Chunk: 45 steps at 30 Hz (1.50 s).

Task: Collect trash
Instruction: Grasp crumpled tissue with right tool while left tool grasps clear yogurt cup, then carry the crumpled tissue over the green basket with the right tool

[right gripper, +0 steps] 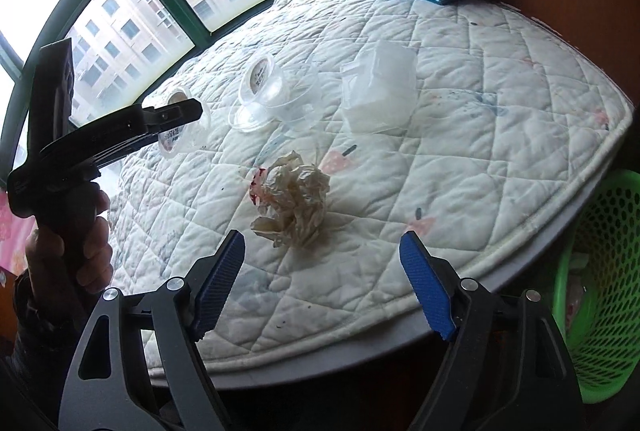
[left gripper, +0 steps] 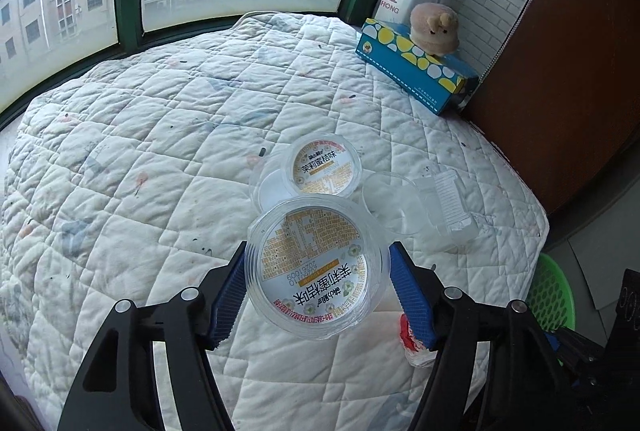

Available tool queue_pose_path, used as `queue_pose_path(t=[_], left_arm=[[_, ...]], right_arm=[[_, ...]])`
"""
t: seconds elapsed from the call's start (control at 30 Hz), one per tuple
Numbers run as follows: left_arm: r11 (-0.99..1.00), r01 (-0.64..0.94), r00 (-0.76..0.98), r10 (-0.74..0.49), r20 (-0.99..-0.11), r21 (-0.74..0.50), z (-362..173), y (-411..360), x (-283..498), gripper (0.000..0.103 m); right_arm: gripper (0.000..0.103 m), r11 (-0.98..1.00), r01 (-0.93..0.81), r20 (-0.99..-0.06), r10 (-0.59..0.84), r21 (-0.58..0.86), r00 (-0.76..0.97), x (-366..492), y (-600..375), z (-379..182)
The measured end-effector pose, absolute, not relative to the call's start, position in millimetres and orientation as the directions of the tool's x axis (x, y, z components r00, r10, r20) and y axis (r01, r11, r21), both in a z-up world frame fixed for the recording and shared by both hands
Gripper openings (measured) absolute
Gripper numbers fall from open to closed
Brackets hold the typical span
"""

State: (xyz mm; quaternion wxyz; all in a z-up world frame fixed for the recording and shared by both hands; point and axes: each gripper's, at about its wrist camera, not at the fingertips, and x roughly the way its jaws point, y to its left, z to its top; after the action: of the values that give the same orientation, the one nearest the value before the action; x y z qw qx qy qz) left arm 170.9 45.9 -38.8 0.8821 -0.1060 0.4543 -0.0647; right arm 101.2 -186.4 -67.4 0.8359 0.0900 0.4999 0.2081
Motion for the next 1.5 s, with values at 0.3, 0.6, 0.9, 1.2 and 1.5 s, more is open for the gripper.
queue_pose_path(t=[0.3, 0.6, 0.9, 1.2, 1.5], left_arm=[[0.961, -0.035, 0.599, -0.2, -0.776, -0.275, -34.4, 80.6, 162.1, 0.066], [0.954, -0.051, 0.596, -0.208, -0.776, -0.295, -38.7, 93.6, 159.1, 0.066], [0.949, -0.062, 0.591, -0.214, -0.778, -0.308, -42.3, 99.5, 159.6, 0.066], [0.948, -0.063, 0.588, -0.219, -0.779, -0.313, -43.5, 98.4, 159.4, 0.066], [0.948, -0.047, 0.591, -0.227, -0.774, -0.314, -38.1, 88.4, 156.3, 0.066]], right_arm=[[0.078, 0.906, -0.283, -0.821, 0.41, 0.316, 0.396, 124.9, -147.0, -78.9], [0.072, 0.929, -0.288, -0.853, 0.337, 0.233, 0.398, 139.5, -120.5, -90.8], [0.057, 0.944, -0.228, -0.875, 0.311, 0.239, 0.371, 151.4, -127.7, -107.4], [0.052, 0.938, -0.231, -0.861, 0.333, 0.259, 0.385, 146.2, -133.1, -101.8], [0.052, 0.935, -0.214, -0.838, 0.35, 0.283, 0.42, 132.6, -154.6, -86.1]])
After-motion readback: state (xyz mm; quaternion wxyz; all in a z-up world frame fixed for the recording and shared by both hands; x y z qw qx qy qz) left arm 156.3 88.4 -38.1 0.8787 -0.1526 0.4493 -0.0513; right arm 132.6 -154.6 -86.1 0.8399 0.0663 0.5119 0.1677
